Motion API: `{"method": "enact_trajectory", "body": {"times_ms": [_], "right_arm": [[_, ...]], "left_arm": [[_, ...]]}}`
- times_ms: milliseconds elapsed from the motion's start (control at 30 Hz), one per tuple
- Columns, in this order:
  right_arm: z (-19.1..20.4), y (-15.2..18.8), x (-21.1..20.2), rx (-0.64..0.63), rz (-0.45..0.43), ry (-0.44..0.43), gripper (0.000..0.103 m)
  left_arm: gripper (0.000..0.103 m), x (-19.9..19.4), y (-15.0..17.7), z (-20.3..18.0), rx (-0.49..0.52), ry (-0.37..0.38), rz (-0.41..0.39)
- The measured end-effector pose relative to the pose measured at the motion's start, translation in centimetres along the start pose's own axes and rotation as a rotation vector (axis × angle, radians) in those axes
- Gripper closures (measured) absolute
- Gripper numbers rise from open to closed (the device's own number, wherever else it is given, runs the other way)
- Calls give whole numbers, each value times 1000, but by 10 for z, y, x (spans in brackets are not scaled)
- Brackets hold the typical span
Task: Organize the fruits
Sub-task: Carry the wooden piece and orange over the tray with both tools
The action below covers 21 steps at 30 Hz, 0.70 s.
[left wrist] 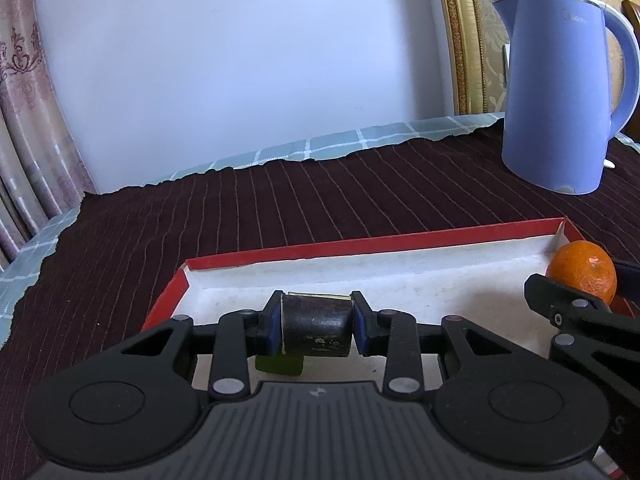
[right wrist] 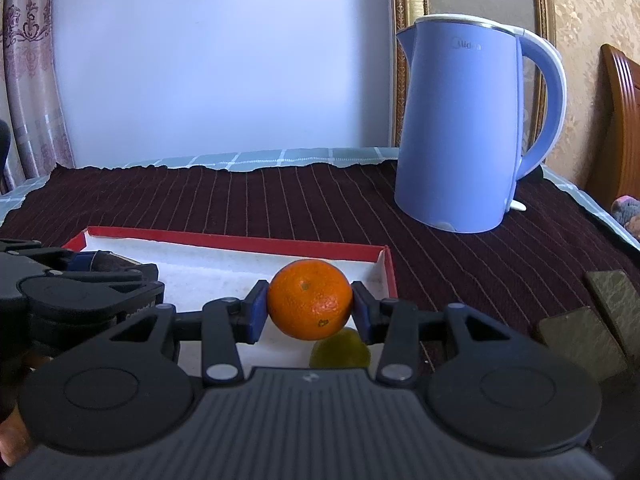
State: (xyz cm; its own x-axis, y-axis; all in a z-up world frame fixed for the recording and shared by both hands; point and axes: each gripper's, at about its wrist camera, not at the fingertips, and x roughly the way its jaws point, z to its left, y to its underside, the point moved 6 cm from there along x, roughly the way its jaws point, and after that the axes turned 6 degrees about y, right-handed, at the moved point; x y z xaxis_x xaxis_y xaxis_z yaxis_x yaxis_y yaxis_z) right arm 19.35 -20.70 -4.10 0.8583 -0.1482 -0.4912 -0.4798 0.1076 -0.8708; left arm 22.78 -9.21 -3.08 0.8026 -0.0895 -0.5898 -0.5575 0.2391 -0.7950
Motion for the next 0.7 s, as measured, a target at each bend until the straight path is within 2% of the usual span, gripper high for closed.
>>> {"method": "enact_trajectory", "body": {"times_ms": [700], "right_arm": [[-3,4,7,15,3,-8,62]], "left_arm": [[68,2,3,-5,6,18,-18]]}}
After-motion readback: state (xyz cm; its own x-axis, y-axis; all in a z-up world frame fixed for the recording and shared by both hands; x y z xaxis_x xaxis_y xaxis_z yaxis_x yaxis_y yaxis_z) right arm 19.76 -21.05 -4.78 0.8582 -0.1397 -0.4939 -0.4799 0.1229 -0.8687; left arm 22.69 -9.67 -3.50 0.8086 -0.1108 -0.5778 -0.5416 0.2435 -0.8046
